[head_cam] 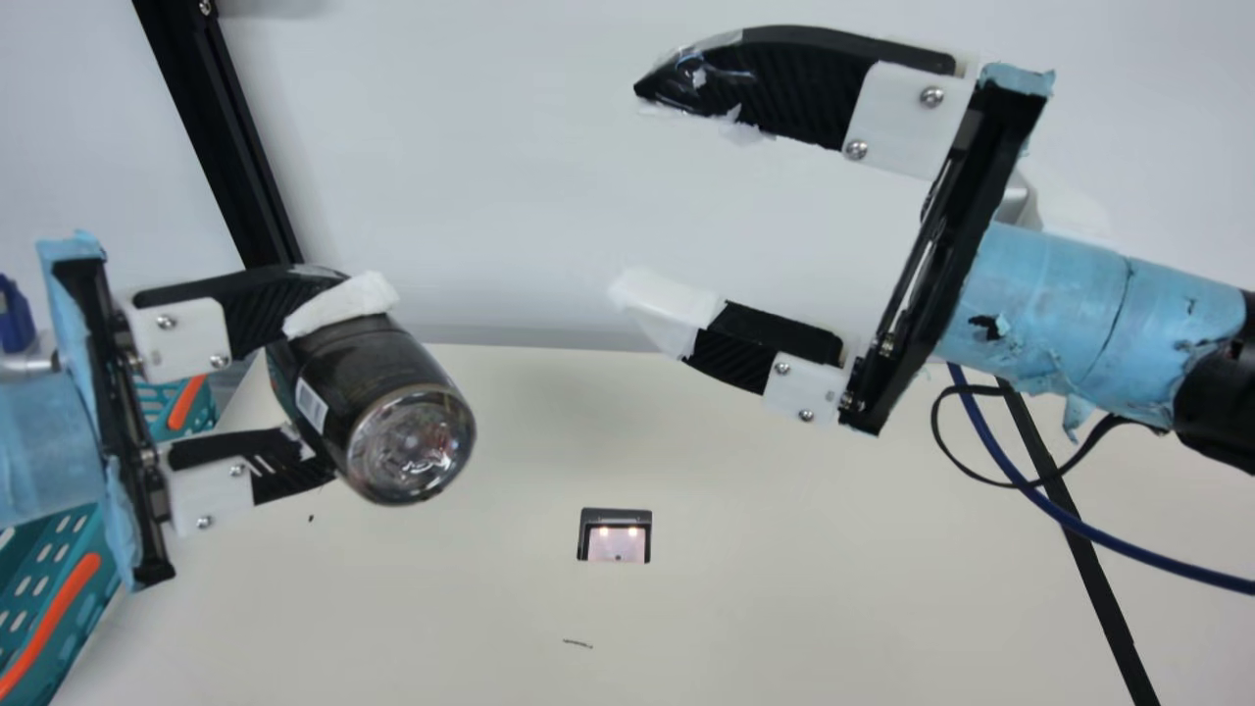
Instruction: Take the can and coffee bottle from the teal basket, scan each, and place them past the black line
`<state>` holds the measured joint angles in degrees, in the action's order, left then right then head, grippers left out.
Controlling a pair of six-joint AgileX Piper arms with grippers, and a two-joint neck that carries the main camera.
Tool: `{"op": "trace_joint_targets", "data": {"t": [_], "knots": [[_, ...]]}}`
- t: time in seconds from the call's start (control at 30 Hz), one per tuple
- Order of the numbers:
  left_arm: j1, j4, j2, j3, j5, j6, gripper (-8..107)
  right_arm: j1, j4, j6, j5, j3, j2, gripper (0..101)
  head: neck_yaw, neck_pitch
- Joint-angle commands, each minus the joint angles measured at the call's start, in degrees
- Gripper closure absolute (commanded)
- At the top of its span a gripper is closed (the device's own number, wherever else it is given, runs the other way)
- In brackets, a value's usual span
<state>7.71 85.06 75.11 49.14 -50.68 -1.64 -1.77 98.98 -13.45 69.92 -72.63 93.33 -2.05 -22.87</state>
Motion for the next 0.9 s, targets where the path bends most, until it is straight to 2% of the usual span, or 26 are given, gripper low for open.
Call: {"op": "trace_joint_targets", "data": {"t": [0.0, 0.33, 0.87], "knots": [[0.0, 0.0, 0.0, 0.0, 0.0, 0.0, 89, -0.7, -0.7, 0.7, 0.0, -0.5, 0.6, 0, 0.2, -1.9], [0.0, 0.0, 0.0, 0.0, 0.0, 0.0, 89, -5.0, -4.0, 3.7, 0.0, -2.9, 4.9, 0, 0.2, -1.9], [0.0, 0.0, 0.0, 0.0, 0.0, 0.0, 89, -10.7, -6.9, 6.8, -0.4, -4.1, 9.0, 0, 0.2, -1.9]]}}
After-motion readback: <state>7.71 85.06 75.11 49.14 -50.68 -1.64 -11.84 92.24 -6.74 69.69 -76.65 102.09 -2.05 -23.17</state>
